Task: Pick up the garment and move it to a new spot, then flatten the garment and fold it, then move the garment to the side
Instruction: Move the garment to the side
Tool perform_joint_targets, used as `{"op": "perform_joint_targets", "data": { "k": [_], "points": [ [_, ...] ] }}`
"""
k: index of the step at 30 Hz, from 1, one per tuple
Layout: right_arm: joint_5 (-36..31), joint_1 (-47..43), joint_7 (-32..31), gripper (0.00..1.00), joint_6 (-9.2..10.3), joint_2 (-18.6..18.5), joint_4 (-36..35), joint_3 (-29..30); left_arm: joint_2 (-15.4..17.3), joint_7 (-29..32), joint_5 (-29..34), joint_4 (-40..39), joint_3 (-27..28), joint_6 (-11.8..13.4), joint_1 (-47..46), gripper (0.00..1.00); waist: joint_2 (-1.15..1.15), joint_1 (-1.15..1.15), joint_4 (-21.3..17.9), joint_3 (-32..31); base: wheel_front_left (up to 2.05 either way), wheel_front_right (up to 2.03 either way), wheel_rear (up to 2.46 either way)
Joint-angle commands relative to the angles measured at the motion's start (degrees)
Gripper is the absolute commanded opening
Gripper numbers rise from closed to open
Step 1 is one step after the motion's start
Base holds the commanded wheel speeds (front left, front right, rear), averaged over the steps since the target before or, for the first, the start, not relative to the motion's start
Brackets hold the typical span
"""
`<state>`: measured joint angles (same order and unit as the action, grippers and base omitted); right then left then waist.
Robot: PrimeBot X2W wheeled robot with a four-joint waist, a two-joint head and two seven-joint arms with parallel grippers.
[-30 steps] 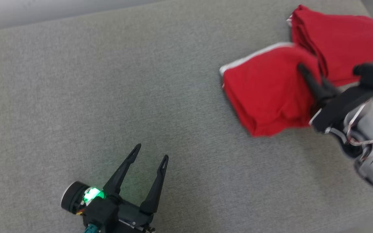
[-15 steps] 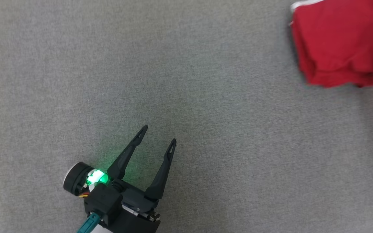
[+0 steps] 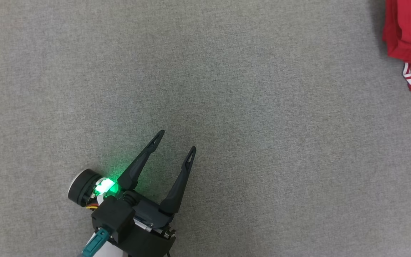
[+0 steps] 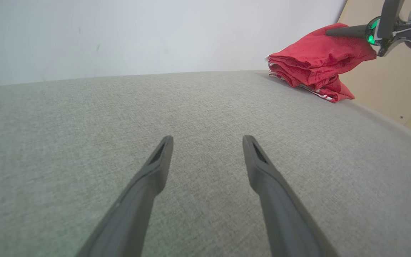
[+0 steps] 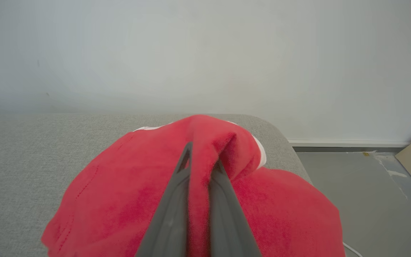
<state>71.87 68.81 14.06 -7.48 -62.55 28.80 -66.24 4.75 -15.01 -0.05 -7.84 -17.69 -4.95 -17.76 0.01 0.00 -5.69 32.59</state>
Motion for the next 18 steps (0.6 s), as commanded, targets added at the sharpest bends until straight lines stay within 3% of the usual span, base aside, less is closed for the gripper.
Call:
{"op": "perform_joint_targets", "data": {
  "k": [1,17,18],
  "points": [
    [-0.4,0.4,-0.4,0.00,-0.02,-0.4,0.1,-0.6,0.5,-0.1,0.1,0.3,-0.1,0.0,-0.5,1.00,-0.01,0.00,0.2,0.2,0.00,0.00,0.00],
    [-0.6,-0.7,-7.3,0.00,-0.02,2.8,12.2,-4.7,1.5,0.0,-0.2,0.6,-1.0,0.0,-0.9,1.00,-0.01,0.00,1.9,0.4,0.00,0.00,0.00],
    [-0.8,-0.6,-7.1,0.05,-0.02,2.9,12.8,-4.7,1.5,0.0,-0.2,0.6,-1.0,0.1,-0.8,1.00,-0.01,0.00,1.8,0.3,0.00,0.00,0.00]
  ]
}}
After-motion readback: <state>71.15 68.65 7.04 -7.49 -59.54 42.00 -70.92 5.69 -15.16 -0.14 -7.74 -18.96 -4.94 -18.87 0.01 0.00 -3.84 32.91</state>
